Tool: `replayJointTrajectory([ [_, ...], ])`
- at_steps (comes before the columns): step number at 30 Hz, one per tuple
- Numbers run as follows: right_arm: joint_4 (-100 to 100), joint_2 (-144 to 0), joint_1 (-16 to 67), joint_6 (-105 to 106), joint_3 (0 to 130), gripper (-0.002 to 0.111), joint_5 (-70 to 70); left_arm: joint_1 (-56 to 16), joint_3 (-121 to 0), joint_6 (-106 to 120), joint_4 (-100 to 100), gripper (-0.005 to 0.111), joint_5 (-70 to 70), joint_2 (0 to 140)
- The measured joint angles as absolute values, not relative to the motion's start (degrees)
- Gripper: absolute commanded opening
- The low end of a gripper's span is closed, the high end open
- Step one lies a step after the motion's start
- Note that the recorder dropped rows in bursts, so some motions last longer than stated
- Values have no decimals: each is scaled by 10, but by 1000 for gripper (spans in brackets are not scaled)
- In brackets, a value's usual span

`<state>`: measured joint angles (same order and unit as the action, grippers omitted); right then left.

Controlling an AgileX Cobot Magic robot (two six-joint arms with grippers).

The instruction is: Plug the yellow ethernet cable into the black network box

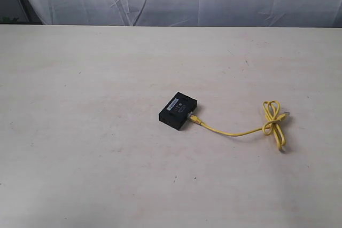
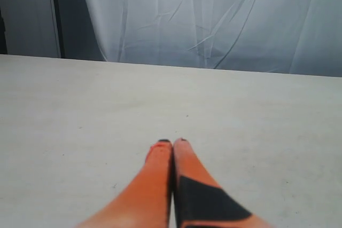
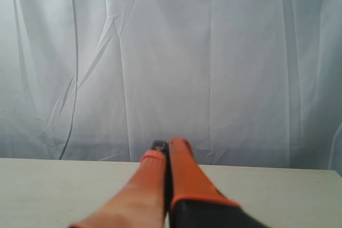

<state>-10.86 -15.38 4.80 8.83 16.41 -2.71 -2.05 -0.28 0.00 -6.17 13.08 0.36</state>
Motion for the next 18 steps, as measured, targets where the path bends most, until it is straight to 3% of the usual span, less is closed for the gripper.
replayJointTrajectory([
  [18, -110, -154, 48, 88, 161, -1, -25, -21, -3, 0, -30, 0, 131, 4],
])
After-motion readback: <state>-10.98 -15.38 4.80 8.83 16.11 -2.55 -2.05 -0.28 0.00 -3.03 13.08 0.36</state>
